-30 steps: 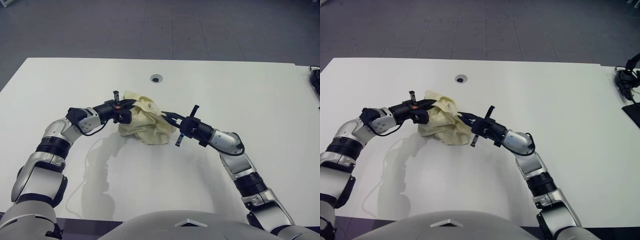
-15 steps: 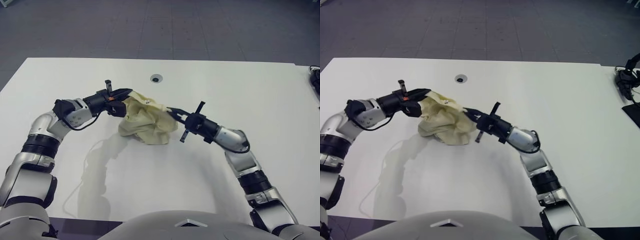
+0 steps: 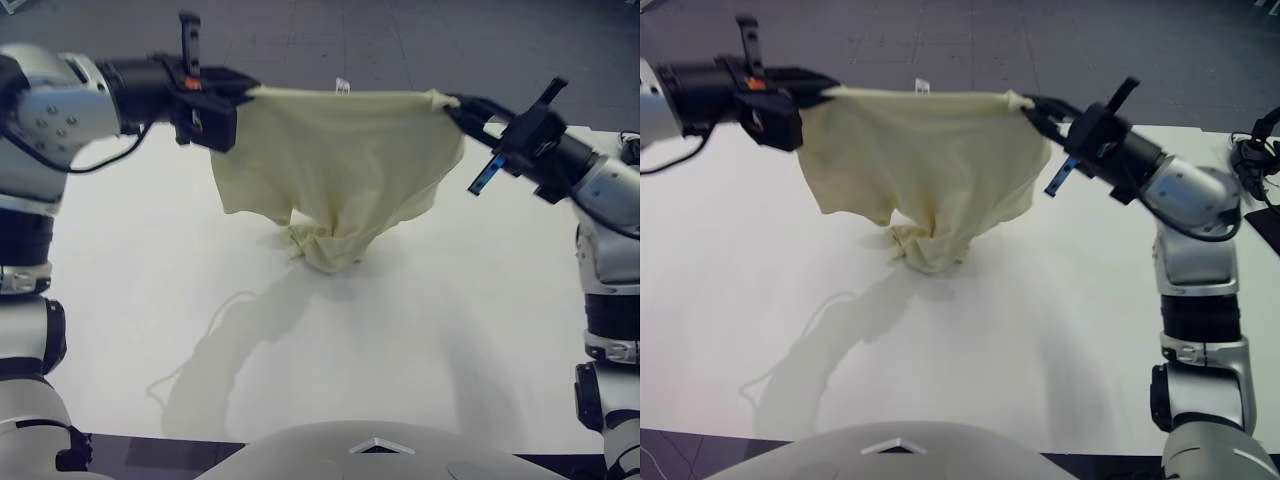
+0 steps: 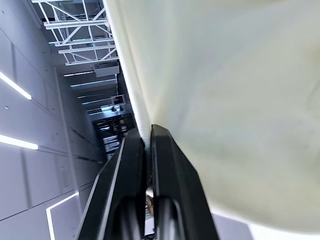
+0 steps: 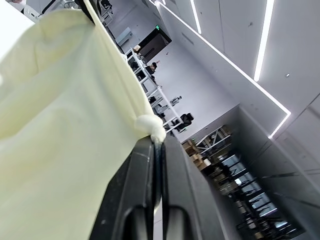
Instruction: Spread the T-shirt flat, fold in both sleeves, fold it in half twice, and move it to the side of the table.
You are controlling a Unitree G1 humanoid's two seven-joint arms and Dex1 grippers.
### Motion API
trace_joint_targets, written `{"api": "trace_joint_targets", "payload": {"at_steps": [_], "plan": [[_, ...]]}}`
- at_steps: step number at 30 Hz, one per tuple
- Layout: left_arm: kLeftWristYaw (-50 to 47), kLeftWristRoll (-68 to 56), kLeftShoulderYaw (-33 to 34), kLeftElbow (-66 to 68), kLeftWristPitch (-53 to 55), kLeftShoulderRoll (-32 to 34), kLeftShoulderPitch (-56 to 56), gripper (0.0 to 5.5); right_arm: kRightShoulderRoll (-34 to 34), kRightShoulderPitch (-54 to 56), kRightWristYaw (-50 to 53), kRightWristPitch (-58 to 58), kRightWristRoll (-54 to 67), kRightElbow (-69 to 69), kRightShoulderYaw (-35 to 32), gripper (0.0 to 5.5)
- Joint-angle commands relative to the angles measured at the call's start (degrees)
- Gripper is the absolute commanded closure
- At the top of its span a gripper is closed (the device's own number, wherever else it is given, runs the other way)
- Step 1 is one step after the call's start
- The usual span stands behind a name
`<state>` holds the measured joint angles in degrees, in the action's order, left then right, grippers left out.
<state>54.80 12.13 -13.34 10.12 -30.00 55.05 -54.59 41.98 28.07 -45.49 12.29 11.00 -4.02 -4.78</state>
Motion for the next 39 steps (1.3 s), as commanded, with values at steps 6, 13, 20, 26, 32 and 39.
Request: {"api": "trace_joint_targets", "payload": {"at_steps": [6, 13, 20, 26, 32, 39], "plan": [[6.21, -0.28, -0.63, 2.64, 3.67, -1.16, -2.92, 5.48, 3.78, 3.41, -2.13, -1.59, 0.11, 2.56, -1.57, 5.5], [-28.63, 27.01, -10.5, 34.62, 0.65, -13.04, -22.65, 5.48, -0.69, 29.58, 19.08, 9.7, -19.43, 36.56, 4.18, 5.5], [-40.11, 27.59, -10.82, 46.03, -1.5, -18.23, -29.24, 5.48, -0.9, 30.88, 24.85, 19.19, -23.74, 44.71, 6.15, 5.5], [-27.13, 18.28, -10.61, 23.24, -9.4, -12.46, -7.4, 5.48, -0.28, 11.49, 17.15, 19.86, -19.94, 27.53, 8.1, 5.5], [-17.7, 11.52, -12.45, -10.31, -6.3, -3.72, 30.86, 5.48, 4.47, -19.26, 4.94, 15.09, -12.44, 1.38, 11.74, 5.5], [-15.06, 13.33, -4.57, -30.09, -2.46, 4.58, 54.73, 5.48, 10.45, -35.13, -3.24, 7.65, -4.47, -13.17, 8.56, 5.5]]}}
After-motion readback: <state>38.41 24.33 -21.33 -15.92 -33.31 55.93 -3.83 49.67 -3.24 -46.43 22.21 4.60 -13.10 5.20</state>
